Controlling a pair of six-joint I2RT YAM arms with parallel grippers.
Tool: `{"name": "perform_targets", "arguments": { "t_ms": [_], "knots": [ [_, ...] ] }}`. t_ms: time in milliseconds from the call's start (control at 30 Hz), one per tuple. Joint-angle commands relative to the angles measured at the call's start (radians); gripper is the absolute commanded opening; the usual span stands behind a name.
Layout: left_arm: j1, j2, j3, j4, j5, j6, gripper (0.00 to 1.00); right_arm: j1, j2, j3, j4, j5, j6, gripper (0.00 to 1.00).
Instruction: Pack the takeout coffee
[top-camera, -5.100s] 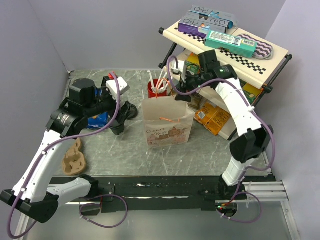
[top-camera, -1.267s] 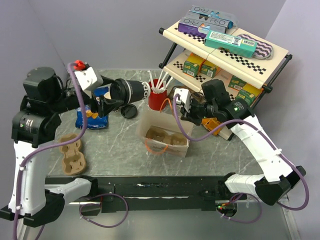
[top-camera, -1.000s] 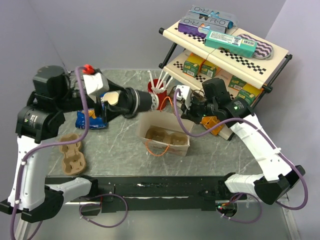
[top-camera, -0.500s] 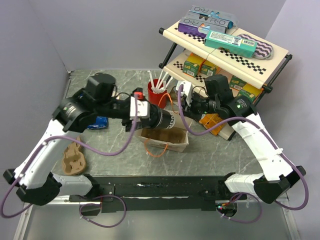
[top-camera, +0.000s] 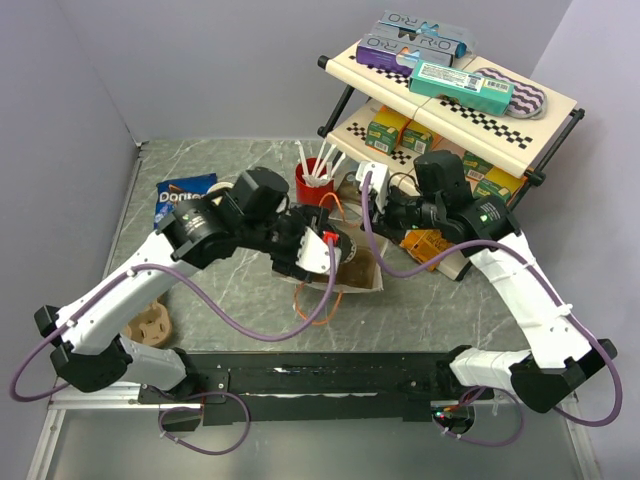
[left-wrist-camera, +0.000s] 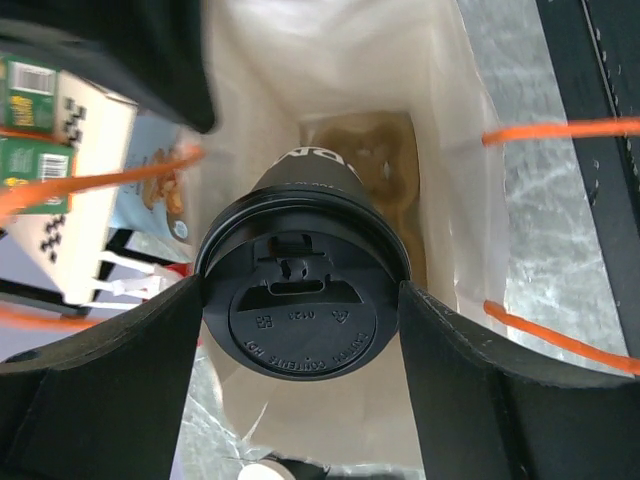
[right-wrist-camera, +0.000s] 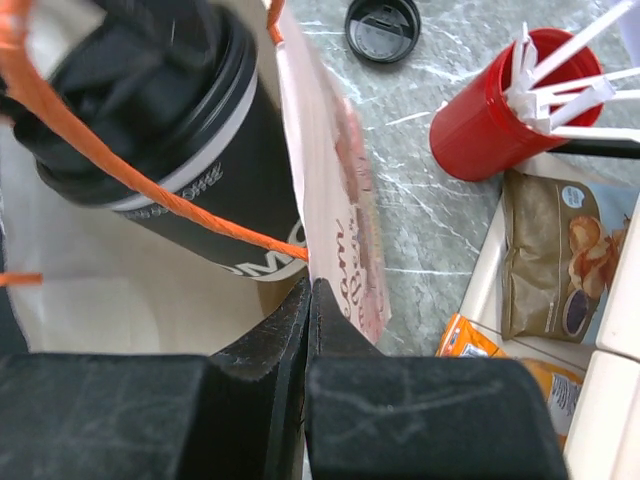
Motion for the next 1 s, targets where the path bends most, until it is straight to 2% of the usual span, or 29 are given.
{"name": "perform_targets", "arguments": {
  "t_ms": [0, 267, 433, 733, 967],
  "knots": [
    [-0.029, -0.022, -0.071, 0.041, -0.070, 0.061, 0.01, 0.008, -0.033, -0.017, 0.079, 0.049, 0.057, 0.00],
    [-0.052, -0.087, -0.231, 0.138, -0.182, 0.085, 0.01, 0.014, -0.071, -0.035, 0.125, 0.095, 0.110, 0.00],
    [-0.063, -0.056, -0.226, 0.153, -0.222, 0.093, 0.01, 0.086, -0.094, -0.051, 0.108, 0.128, 0.034, 0.00],
    [-0.081, 0.020, -0.246, 0.198, -0.271, 0.078, 0.01, 0.144, -0.131, -0.091, 0.125, 0.184, -0.009, 0.00],
    [-0.095, 0.073, -0.229, 0.120, -0.343, 0.088, 0.01, 0.210, -0.180, -0.166, 0.159, 0.243, -0.016, 0.00]
  ]
}}
